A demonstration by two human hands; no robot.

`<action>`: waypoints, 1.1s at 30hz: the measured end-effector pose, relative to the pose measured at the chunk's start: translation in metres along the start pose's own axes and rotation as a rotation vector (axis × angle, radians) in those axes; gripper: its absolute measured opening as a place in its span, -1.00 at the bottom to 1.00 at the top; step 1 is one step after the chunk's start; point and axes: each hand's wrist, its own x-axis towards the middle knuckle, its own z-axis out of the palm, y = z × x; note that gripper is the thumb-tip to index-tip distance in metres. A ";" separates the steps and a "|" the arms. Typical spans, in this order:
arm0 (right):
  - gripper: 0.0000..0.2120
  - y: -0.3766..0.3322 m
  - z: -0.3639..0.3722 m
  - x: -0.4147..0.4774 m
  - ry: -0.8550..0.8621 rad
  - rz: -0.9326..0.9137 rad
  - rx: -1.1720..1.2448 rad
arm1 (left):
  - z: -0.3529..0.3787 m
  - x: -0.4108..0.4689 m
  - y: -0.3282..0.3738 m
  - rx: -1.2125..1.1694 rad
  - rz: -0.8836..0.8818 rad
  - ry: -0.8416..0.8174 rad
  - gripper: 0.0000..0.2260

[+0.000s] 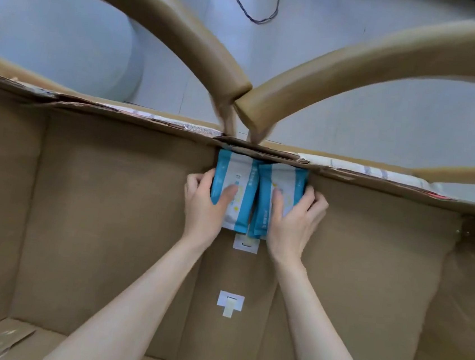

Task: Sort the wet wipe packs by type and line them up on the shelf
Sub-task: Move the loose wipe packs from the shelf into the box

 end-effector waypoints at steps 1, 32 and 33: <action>-0.43 0.001 0.003 -0.001 0.035 -0.019 -0.026 | 0.001 0.001 -0.002 0.020 0.011 0.013 -0.59; -0.71 -0.176 -0.266 -0.201 -0.326 -0.746 -0.107 | -0.226 -0.301 0.137 0.172 0.378 0.212 -0.76; -0.72 -0.179 -0.273 -0.220 -0.340 -0.807 -0.090 | -0.235 -0.325 0.134 0.174 0.368 0.252 -0.76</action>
